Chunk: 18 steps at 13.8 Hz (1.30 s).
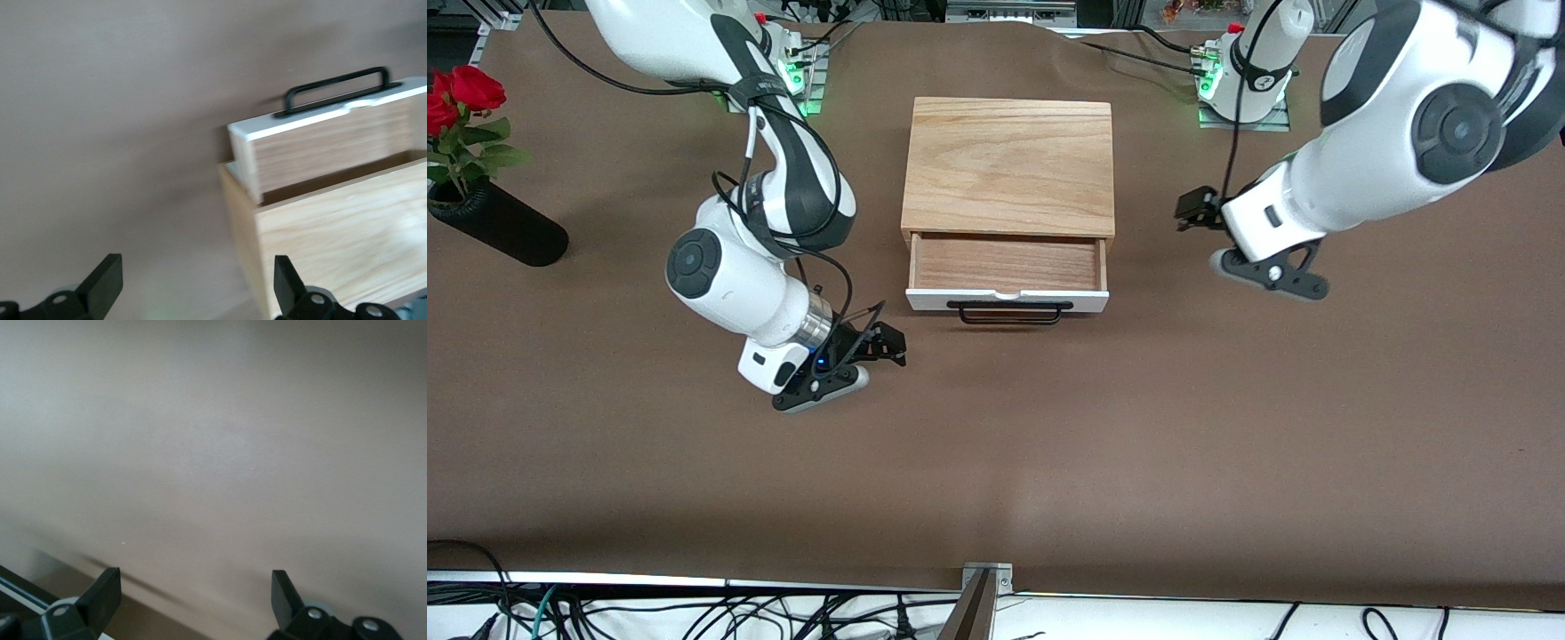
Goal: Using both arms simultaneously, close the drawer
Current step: 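Move the right gripper toward the drawer handle while the left gripper approaches it, then place both grippers against the white drawer front beside the black handle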
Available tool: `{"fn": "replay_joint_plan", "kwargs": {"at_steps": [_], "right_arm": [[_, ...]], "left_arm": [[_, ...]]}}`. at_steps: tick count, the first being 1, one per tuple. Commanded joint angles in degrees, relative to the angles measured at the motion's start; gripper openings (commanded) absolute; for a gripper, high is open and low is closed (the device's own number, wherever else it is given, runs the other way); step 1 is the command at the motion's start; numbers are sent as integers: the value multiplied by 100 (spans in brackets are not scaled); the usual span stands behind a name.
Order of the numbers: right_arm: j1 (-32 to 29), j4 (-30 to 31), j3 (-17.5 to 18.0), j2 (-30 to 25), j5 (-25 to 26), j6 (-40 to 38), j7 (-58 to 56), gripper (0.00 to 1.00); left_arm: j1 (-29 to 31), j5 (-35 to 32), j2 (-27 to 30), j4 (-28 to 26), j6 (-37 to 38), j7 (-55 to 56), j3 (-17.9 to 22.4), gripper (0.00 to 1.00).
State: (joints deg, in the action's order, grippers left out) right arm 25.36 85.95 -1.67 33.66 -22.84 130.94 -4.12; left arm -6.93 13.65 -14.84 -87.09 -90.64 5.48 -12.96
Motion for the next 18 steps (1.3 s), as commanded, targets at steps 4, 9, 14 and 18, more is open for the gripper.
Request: {"fn": "replay_joint_plan", "kwargs": {"at_steps": [4,9,14,18], "right_arm": [[513,-307,-17,360,-265,2,813,100],[733,-307,-8,431,-282,55,860,100],[760,-307,-8,431,-300,-191,913,100],[769,-316,-8,404,-300,-473,922,100]], "left_arm": [[-396,505,-906,236,-1523,32,-14,100],[-590,708,-1415,210,-2422,32,-14,100],[-686,1245,-1881,210,-2564,-55,-14,100],[-801,1761,-1917,-185,-2950,-55,-14,100]]}}
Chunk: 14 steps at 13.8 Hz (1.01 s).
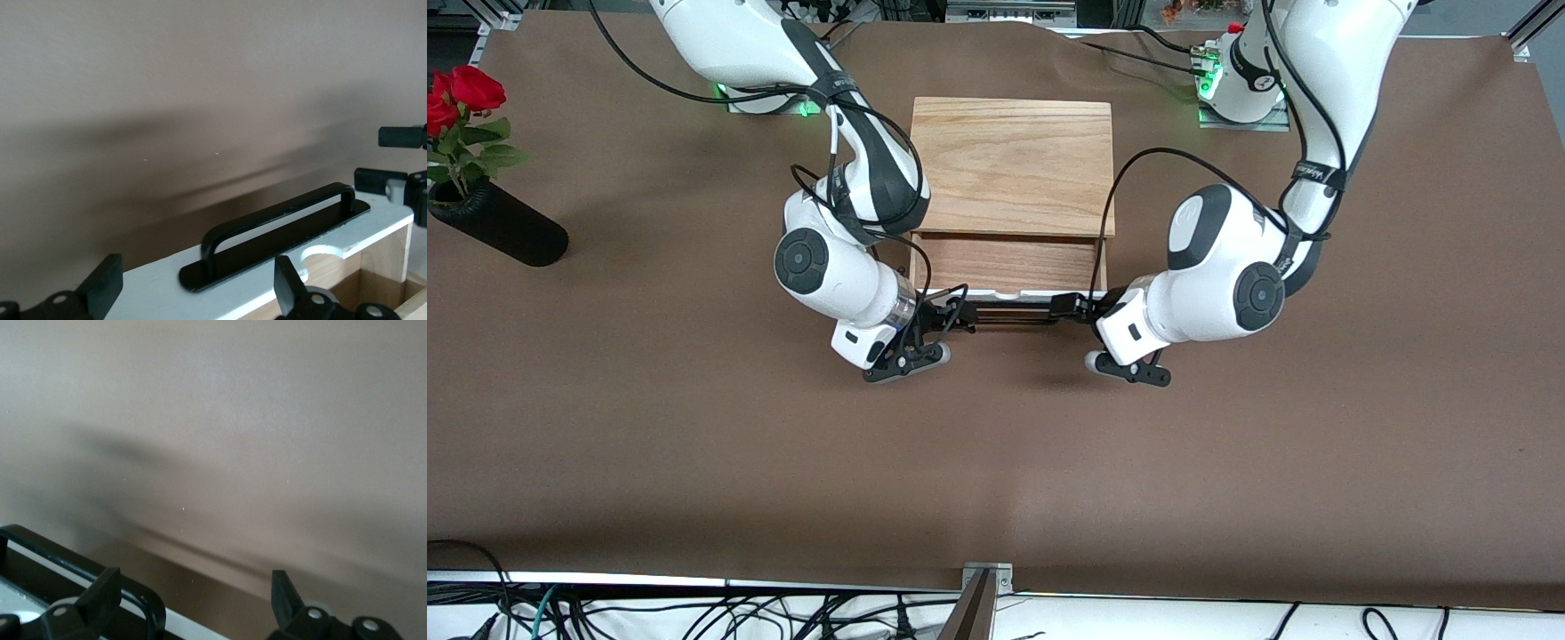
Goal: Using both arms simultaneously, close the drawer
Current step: 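Place both grippers against the white drawer front beside the black handle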
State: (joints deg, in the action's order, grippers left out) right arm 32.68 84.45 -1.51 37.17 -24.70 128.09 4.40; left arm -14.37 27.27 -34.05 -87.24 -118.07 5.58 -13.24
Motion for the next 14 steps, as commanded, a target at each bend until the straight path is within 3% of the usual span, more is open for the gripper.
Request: {"fn": "replay_joint_plan", "kwargs": {"at_steps": [1,14], "right_arm": [[46,-166,-25,45,-114,-197,122,100],[55,-175,54,-8,-114,-804,387,100]], "left_arm": [[-57,576,-5,-205,-278,-65,14,100],[-198,578,-93,-592,-261,-83,-21,100]]}}
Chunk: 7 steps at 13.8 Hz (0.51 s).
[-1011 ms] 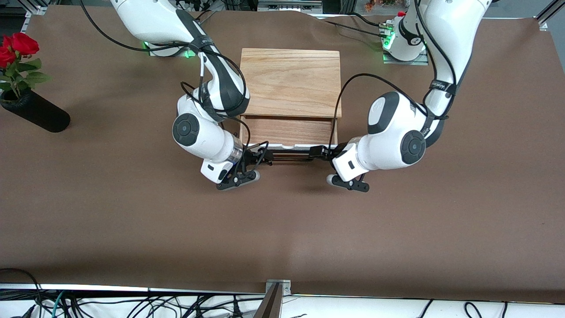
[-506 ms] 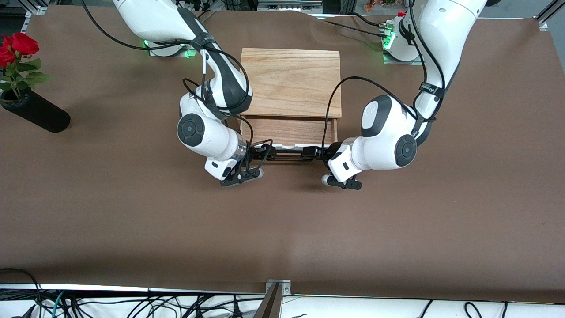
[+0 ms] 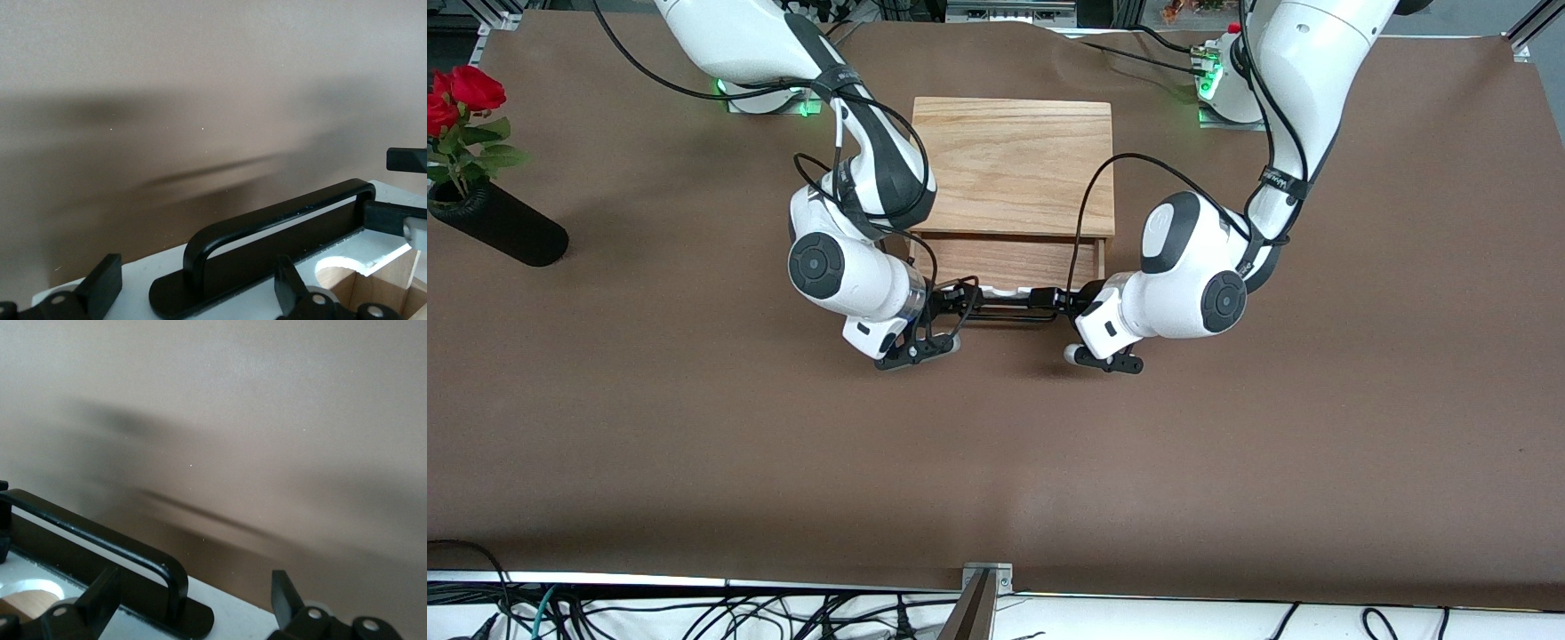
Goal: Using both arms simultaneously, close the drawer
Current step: 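Place both grippers against the white drawer front beside the black handle, then push the drawer front into the cabinet with both grippers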
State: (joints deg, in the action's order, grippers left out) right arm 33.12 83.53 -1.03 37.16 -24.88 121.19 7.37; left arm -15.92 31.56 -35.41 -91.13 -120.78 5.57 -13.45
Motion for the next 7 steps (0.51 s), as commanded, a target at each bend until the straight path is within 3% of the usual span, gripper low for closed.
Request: {"fn": "replay_joint_plan", "kwargs": {"at_steps": [1,7], "right_arm": [[10,-74,15,-7,-96,-113,89,100],[19,-82,200,-16,-78,-333,537,100]], "left_arm": [[-51,157,43,-212,36,-83,0,100],[-51,148,69,-353,151,-83,-9,100]]}}
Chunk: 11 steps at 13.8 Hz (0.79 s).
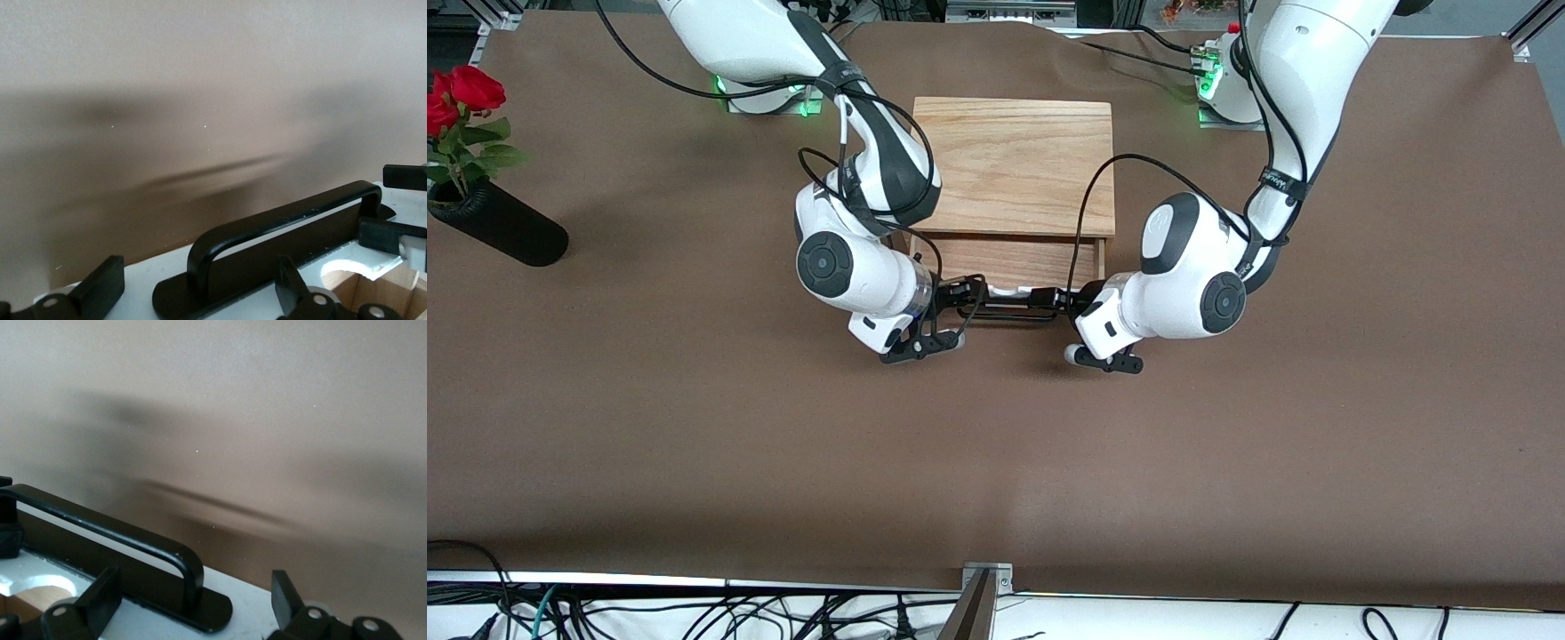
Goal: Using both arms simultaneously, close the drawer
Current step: 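Push the drawer front into the cabinet with both grippers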
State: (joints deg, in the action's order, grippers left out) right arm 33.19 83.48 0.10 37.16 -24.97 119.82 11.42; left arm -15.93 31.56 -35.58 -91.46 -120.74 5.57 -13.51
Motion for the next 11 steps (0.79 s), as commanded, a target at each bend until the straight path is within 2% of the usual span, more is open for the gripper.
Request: {"fn": "replay_joint_plan", "kwargs": {"at_steps": [1,8,11], "right_arm": [[12,-77,87,-15,-69,-222,124,100],[21,-77,104,-15,-87,-485,133,100],[21,-68,219,-59,-87,-582,142,100]], "left_arm": [[-42,148,86,-319,165,-83,-3,100],[28,148,112,-311,639,-65,-3,100],[29,148,112,-311,911,-12,-3,100]]}}
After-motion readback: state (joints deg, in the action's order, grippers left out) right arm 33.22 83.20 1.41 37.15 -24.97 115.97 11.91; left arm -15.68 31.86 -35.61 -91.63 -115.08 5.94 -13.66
